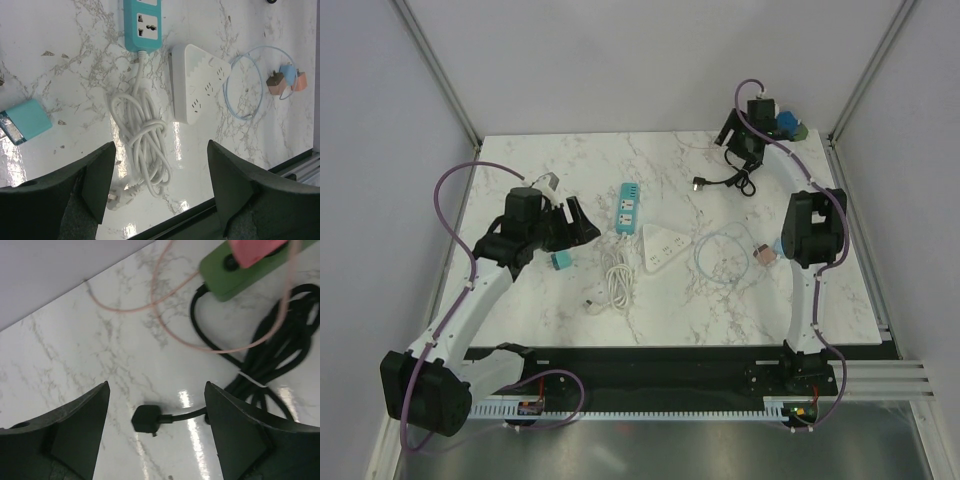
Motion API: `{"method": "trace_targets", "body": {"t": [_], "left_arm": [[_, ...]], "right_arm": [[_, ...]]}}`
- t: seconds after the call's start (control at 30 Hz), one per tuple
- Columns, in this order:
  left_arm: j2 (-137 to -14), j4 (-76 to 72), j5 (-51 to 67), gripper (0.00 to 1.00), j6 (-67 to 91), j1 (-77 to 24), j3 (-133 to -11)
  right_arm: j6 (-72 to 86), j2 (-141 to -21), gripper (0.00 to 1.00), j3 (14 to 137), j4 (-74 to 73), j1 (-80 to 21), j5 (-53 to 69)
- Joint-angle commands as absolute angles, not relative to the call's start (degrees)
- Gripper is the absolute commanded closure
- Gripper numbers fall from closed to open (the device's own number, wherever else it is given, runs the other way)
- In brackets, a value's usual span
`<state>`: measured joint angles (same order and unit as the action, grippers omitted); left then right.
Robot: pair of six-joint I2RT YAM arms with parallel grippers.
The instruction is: Pull the plug off the socket
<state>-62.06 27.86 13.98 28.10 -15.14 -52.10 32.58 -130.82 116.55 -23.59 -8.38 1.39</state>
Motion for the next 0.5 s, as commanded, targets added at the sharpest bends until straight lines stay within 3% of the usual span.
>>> {"method": "trace_targets", "body": {"t": [0.0,0.1,0.23,0.47], "left_arm": [[-62.0,25.2,16.7,0.20,29.8,-15.0,-51.9],[-62.6,25.1,17.4,0.21,29.9,-15.0,-51.9],[-62.9,24.8,17.7,0.21,29.9,-15.0,-51.7],[-64.1,24.5,19.2,0.22,29.9,-15.1,-51.5]], "right_arm": [[31.6,-127.2,0.17,114.3,-23.0,-5.9,-2.2],[31.7,-125.0,0.27,110.0,-20.8,-3.6,-2.5],[33.8,-120.0,0.52,98.3,-13.1,-1.7,-0.6],[33.5,-119.4,0.50,92.6,-9.6,-0.4,-0.1]]}}
